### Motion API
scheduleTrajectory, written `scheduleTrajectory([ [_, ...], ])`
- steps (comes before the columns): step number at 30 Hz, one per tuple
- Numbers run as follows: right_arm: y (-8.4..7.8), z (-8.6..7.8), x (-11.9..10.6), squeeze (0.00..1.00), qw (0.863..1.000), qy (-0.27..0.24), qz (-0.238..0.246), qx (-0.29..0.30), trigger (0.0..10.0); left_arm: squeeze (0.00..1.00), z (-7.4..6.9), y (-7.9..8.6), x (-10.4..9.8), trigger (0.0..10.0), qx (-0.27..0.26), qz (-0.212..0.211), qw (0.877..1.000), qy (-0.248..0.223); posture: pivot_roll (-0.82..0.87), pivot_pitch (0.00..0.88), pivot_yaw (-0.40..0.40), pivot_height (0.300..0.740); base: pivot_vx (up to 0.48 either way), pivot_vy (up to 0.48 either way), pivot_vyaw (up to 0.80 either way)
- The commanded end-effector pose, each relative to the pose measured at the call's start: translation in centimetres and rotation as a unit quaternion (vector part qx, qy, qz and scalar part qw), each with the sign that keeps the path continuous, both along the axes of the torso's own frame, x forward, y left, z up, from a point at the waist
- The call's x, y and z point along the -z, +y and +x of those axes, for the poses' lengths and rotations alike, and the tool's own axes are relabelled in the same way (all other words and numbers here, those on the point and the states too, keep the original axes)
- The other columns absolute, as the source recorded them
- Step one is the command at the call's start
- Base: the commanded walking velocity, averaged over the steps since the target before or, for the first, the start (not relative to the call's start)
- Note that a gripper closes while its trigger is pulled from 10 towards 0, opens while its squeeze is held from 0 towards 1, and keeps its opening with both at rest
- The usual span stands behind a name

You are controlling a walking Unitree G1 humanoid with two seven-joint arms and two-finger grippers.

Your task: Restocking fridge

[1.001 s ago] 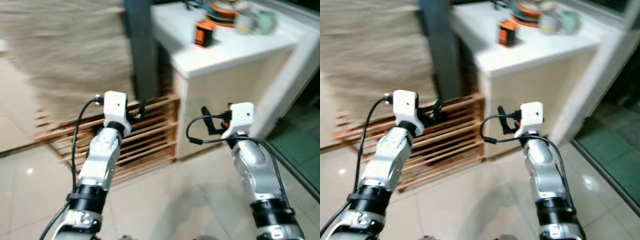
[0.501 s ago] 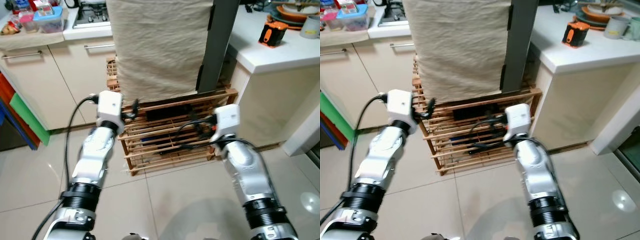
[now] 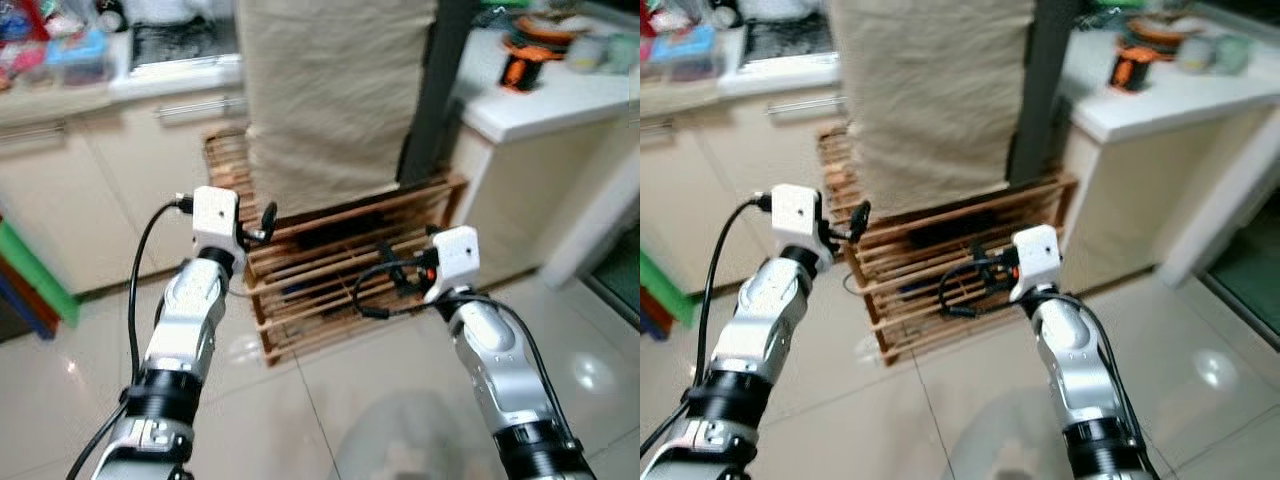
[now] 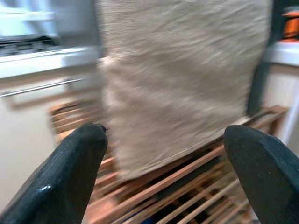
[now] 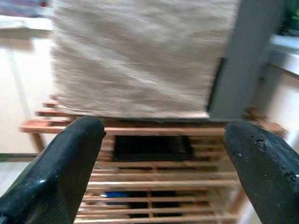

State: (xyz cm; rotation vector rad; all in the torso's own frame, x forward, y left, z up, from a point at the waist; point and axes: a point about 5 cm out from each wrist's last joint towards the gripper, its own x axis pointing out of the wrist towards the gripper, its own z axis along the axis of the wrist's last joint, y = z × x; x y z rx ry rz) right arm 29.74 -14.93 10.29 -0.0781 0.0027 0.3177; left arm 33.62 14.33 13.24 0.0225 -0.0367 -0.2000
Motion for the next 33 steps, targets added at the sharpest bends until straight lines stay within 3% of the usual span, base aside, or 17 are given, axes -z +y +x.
scheduleTrajectory([
  [1, -0.3, 0.2, -0.2, 0.00, 1.000, 0.001, 0.007, 0.002, 10.0, 0.00, -0.1, -0.4, 0.1, 10.0, 0.010, -0.003, 1.000, 0.004, -0.18, 0.000, 0.066, 0.740, 0.000, 0.480, 0.00],
  [22, -0.5, 0.4, -0.1, 0.00, 1.000, 0.006, 0.018, 0.011, 10.0, 0.00, 0.1, -0.1, -0.6, 10.0, 0.012, -0.007, 1.000, -0.017, -0.17, 0.000, 0.062, 0.740, 0.000, 0.480, -0.62],
  [27, -2.2, 0.9, -2.2, 0.00, 0.993, -0.060, 0.052, 0.085, 10.0, 0.00, 0.1, 0.0, -1.8, 10.0, 0.012, -0.006, 0.999, -0.052, -0.17, 0.000, 0.062, 0.740, 0.000, 0.480, -0.69],
  [33, -3.2, 1.1, -2.9, 0.00, 0.986, -0.074, 0.081, 0.123, 10.0, 0.00, 0.2, 0.0, -2.7, 10.0, 0.010, -0.015, 0.997, -0.069, -0.17, 0.000, 0.062, 0.740, 0.000, 0.480, -0.69],
])
